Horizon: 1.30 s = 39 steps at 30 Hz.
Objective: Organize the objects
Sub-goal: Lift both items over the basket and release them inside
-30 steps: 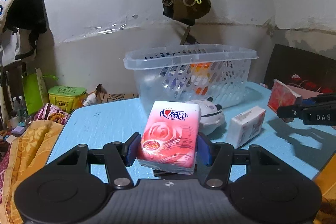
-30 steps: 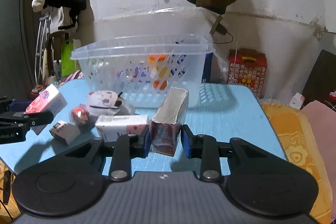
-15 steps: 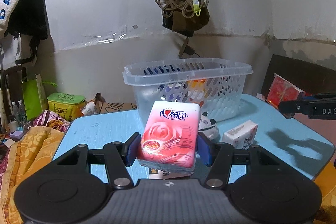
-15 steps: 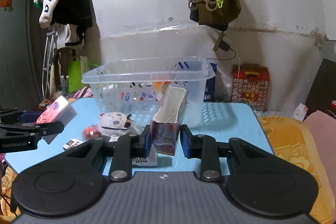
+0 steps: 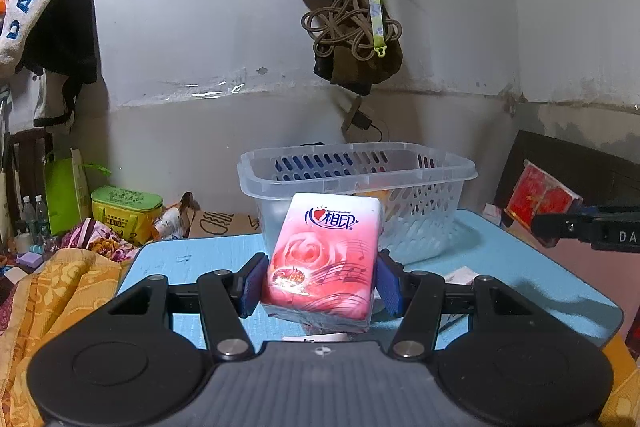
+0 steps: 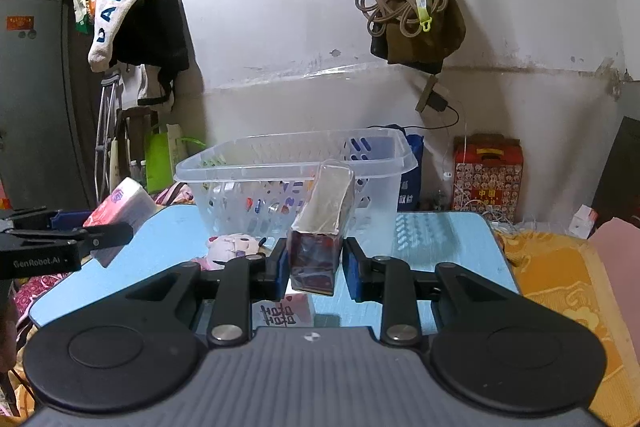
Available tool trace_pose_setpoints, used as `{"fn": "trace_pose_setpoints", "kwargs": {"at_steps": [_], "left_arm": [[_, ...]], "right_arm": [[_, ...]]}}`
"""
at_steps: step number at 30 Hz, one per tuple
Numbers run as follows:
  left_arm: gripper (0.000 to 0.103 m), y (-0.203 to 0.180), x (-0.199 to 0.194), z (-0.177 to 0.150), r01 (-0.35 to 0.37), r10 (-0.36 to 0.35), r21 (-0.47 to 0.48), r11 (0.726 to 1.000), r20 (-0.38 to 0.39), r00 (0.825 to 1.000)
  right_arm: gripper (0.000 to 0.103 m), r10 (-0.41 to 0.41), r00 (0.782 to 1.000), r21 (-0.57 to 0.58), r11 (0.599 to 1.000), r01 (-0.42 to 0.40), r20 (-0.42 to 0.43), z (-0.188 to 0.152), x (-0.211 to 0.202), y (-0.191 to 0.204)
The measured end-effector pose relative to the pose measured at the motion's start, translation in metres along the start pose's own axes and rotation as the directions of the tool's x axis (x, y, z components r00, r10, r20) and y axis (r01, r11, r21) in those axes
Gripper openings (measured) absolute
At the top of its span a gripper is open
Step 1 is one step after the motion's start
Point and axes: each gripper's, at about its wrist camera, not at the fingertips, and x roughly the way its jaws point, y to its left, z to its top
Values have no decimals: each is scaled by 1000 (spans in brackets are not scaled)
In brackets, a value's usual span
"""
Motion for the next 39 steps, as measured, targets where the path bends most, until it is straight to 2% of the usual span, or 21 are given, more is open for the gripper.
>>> {"fn": "trace_pose_setpoints", "kwargs": {"at_steps": [6,9,13,16,19,21,23,26,29,30,31,32,33,35,39], "left_arm": [[61,8,-8,20,-1,3,-57,998,35,999],[61,7,-5,37,9,-5,-80,997,50,999],[61,3,10,70,51,-43,-121,991,64,997],[61,-5,32,106,71,-62,-143,987,70,996],[61,-10,62,124,44,-35,-135,990,68,997],[61,-4,87,126,41,-32,-184,982,48,998],[61,2,109,122,49,-47,-227,973,17,999],[61,7,134,109,23,-27,-229,973,-14,1000],[62,13,149,100,24,-33,-241,970,-30,999],[63,15,154,99,28,-37,-249,968,-31,999],[75,17,156,99,37,-46,-264,964,-26,999],[85,19,157,99,51,-59,-278,959,-18,998],[100,21,155,98,67,-73,-289,955,-10,997],[101,23,143,97,63,-59,-272,960,20,998],[101,31,114,99,49,-34,-259,965,62,997]], "right_arm": [[31,30,999,27,999,-31,31,16,-6,-3],[31,17,999,15,1000,-18,42,32,1,-4],[31,28,998,18,999,-29,58,61,24,-6],[31,3,997,-30,1000,-1,76,82,52,-3],[31,25,998,-40,999,-23,51,92,84,-8],[31,75,996,-7,997,-74,44,91,101,-16],[31,79,996,-26,997,-78,50,85,109,-17],[30,54,997,-91,995,-48,59,81,118,-13],[31,85,995,-99,992,-81,43,78,128,-12],[37,83,995,-109,991,-77,54,79,130,-11],[48,73,994,-118,991,-63,78,78,130,-9],[78,56,994,-126,991,-44,92,77,127,-8],[100,34,994,-132,991,-19,108,77,122,-6],[103,9,984,-129,991,15,179,78,104,-5],[103,20,981,-27,1000,-15,192,81,68,-6]]}}
